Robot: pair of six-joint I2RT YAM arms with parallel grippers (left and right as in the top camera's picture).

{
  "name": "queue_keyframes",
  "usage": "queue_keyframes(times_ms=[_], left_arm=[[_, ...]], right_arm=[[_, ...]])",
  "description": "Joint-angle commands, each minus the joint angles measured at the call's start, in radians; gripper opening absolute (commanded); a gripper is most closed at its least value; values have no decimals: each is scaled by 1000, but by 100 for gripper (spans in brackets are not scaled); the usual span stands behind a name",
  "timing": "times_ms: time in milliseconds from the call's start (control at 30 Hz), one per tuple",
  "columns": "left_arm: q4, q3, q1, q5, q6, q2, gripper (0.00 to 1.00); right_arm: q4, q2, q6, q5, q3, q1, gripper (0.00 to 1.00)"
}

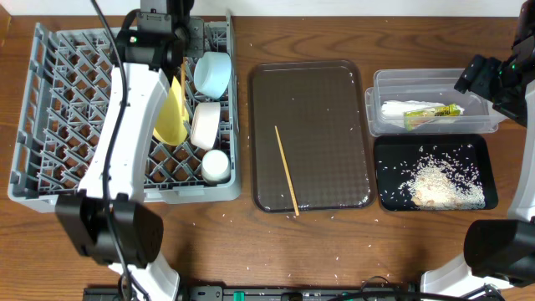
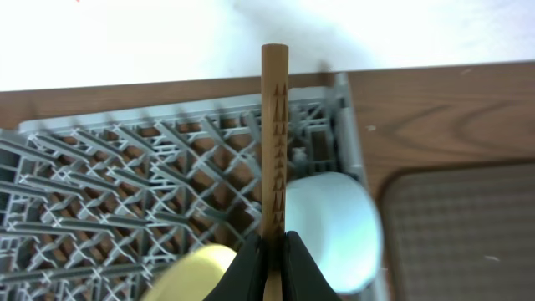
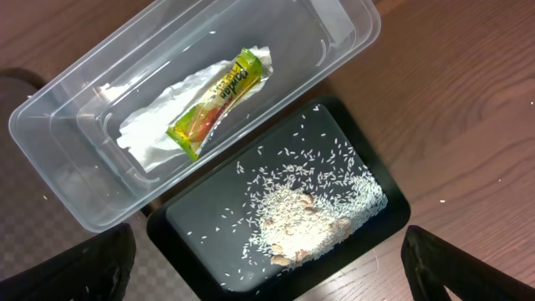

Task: Sort waste into correct bins and load items into the dishwasher
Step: 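Carry the chopstick with the left gripper into the rack beside the plate, then release the chopstick and reach the left gripper to the second chopstick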

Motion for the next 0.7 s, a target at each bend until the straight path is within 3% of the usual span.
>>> queue_keyframes(times_ms=[0,267,500,667], left_arm=[[38,-12,24,-60,92,79,8],[61,-12,48,-103,99,195,8],[72,-12,51,-110,87,221,50],[48,-2,47,-109,-14,172,57]], right_arm=[[-1,3,16,6,1,0,99],[-1,3,16,6,1,0,99],[-1,3,16,6,1,0,99],[-1,3,16,6,1,0,99]])
